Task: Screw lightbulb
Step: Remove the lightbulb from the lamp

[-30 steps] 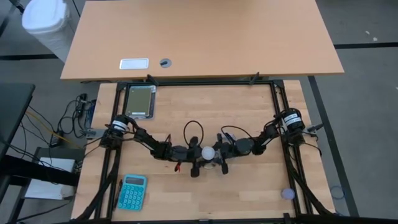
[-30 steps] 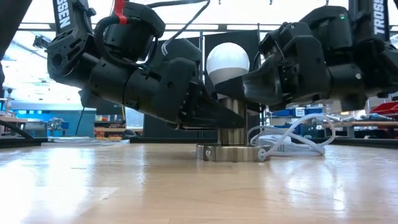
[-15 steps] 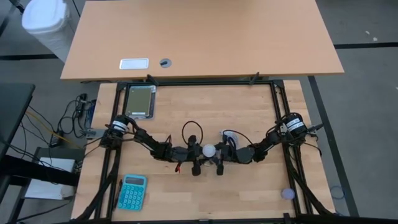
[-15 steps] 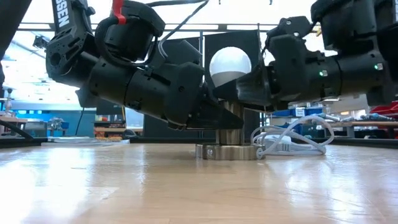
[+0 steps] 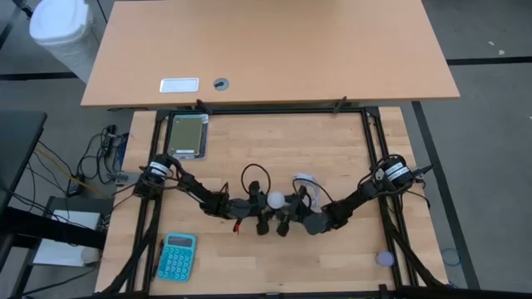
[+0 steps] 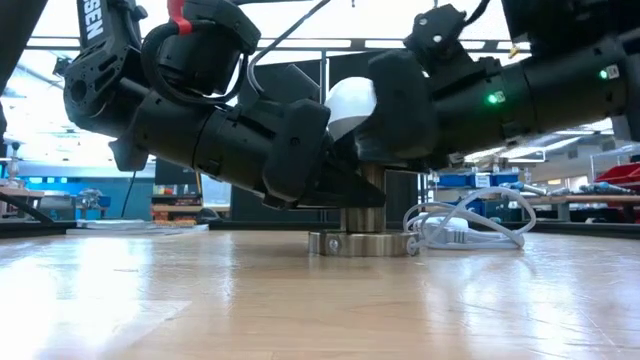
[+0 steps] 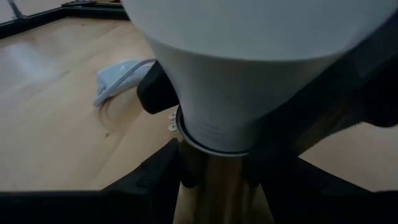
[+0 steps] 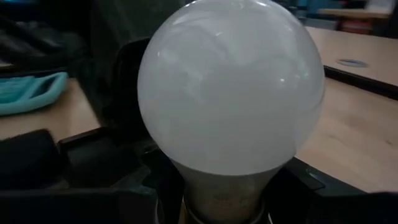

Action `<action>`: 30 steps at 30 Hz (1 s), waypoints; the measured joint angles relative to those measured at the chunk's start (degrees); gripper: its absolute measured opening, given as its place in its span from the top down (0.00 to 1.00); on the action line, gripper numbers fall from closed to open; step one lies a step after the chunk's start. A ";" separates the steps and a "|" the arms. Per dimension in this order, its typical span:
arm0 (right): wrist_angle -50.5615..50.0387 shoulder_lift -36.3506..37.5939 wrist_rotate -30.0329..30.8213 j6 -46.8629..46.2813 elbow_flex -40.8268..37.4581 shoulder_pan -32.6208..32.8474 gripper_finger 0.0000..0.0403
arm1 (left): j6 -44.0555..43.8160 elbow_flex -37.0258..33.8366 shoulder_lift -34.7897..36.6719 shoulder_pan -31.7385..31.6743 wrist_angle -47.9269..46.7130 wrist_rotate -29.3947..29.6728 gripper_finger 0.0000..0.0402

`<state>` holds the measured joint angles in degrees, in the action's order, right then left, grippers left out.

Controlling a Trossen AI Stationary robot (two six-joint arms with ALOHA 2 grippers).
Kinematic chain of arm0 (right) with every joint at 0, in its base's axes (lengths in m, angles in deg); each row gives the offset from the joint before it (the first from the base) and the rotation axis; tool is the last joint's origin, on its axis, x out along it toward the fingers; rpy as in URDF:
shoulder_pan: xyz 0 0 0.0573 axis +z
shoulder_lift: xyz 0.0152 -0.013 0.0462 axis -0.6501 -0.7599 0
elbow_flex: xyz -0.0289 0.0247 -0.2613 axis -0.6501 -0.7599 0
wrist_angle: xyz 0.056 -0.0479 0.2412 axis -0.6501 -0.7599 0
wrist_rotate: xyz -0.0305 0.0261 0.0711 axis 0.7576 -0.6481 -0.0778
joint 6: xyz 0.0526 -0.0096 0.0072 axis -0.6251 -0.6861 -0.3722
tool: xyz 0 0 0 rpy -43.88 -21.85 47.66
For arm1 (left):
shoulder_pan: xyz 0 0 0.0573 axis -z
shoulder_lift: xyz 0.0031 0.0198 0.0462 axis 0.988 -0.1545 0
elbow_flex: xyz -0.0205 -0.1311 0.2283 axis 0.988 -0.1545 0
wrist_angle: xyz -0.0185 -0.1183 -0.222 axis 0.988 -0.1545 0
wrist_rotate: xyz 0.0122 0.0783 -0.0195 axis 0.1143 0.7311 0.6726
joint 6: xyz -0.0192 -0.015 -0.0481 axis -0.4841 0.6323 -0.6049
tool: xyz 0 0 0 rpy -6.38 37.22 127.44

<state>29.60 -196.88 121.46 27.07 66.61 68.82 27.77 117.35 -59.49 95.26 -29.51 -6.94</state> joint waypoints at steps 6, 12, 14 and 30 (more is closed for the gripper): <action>-10.43 0.00 6.05 -10.23 4.35 0.24 0.56 | -0.21 -0.02 0.00 0.07 0.07 1.85 0.51; -13.37 -0.11 7.99 -14.05 6.01 0.29 0.56 | -0.02 -0.02 -0.02 0.24 0.04 2.82 0.51; -13.27 -0.11 7.77 -13.18 6.02 0.29 0.56 | 0.04 -0.02 -0.02 0.26 0.04 3.01 0.51; -12.10 5.24 -2.79 -2.71 -1.94 0.72 0.11 | 3.19 0.04 -0.09 0.31 0.02 -0.37 0.51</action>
<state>17.50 -191.64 118.67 24.36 64.68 69.54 30.96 117.39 -59.58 95.57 -29.49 -7.31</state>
